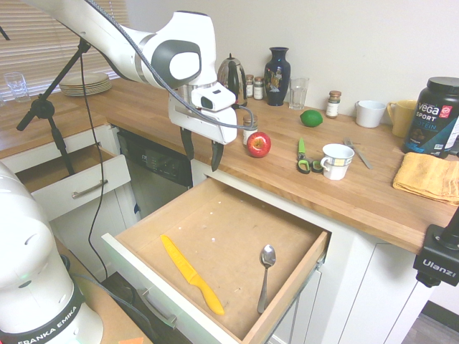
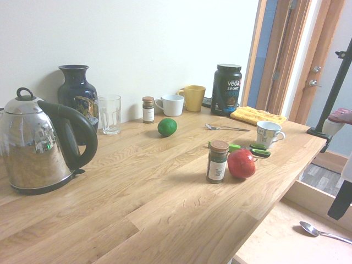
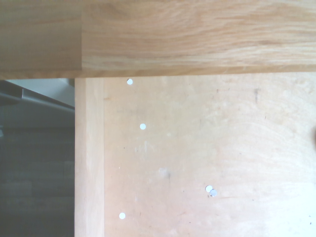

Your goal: Put red apple in the drawer

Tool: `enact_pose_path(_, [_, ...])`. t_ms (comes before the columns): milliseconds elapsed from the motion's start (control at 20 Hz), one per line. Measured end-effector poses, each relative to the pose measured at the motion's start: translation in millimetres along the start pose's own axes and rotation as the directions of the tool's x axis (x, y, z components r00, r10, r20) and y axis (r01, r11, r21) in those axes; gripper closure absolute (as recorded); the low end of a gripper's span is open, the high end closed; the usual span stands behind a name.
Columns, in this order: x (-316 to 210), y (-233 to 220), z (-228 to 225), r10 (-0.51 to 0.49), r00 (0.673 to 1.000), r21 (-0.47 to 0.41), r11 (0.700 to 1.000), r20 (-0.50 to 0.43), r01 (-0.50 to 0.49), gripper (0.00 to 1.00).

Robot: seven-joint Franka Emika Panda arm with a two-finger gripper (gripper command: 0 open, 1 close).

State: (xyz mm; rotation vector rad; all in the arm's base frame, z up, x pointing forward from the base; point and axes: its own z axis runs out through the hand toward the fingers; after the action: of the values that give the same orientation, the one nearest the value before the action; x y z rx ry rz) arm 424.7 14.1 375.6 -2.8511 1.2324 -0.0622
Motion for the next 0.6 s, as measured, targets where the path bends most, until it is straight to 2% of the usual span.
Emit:
enact_pose_path(250, [9,-7,-9,-0.012,0.999,0.004,1.0,-0.031,0.012,0.0])
enact_pose_path(600, [61,-36,-13,0.018,0.999,0.009,1.0,-0.042,-0.018,0.0])
